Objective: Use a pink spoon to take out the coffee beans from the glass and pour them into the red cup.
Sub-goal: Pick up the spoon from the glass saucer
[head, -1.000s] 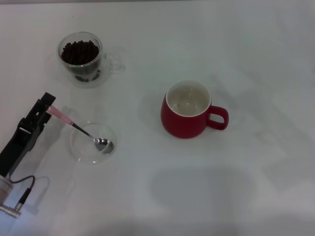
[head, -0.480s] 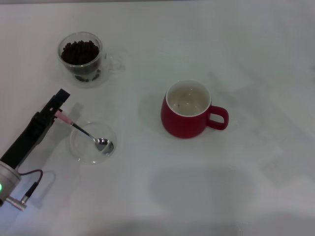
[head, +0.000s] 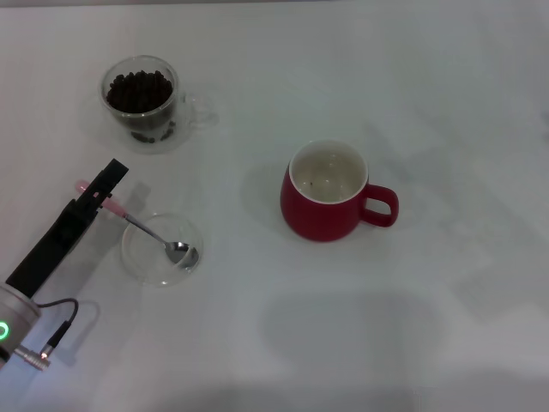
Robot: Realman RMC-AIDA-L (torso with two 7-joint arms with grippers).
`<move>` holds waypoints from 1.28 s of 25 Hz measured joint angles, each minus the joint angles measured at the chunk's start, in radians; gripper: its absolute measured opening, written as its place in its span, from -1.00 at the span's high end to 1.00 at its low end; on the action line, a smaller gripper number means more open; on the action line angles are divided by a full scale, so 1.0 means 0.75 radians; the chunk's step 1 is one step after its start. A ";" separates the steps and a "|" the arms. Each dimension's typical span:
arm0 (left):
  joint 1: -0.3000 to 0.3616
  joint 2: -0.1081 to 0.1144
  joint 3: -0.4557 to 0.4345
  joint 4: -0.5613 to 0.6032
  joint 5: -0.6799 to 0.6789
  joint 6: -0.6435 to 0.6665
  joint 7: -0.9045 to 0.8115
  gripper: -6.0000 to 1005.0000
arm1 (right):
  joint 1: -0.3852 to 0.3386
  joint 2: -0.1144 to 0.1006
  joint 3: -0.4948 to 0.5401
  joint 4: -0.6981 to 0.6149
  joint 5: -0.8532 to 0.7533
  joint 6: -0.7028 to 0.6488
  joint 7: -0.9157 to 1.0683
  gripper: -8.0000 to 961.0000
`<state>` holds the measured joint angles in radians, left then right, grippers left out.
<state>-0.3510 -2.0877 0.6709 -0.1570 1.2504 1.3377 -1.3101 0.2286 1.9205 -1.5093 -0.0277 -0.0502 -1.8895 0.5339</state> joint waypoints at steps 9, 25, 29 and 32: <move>0.011 -0.001 -0.006 -0.001 -0.004 0.016 0.010 -0.50 | -0.002 0.000 0.000 0.000 0.002 0.000 0.005 -0.55; 0.006 0.002 0.000 -0.001 -0.005 0.008 -0.026 -0.06 | -0.007 0.012 0.000 0.000 0.002 -0.015 0.003 -0.54; 0.010 0.002 -0.004 -0.001 -0.008 0.007 -0.047 0.01 | -0.001 0.012 0.002 0.000 0.003 -0.015 0.001 -0.54; 0.012 0.001 -0.003 -0.002 -0.010 0.006 -0.052 0.07 | 0.005 0.013 0.002 0.000 0.004 -0.015 0.000 -0.54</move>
<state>-0.3423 -2.0869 0.6686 -0.1583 1.2430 1.3421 -1.3491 0.2321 1.9304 -1.5079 -0.0276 -0.0475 -1.9007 0.5337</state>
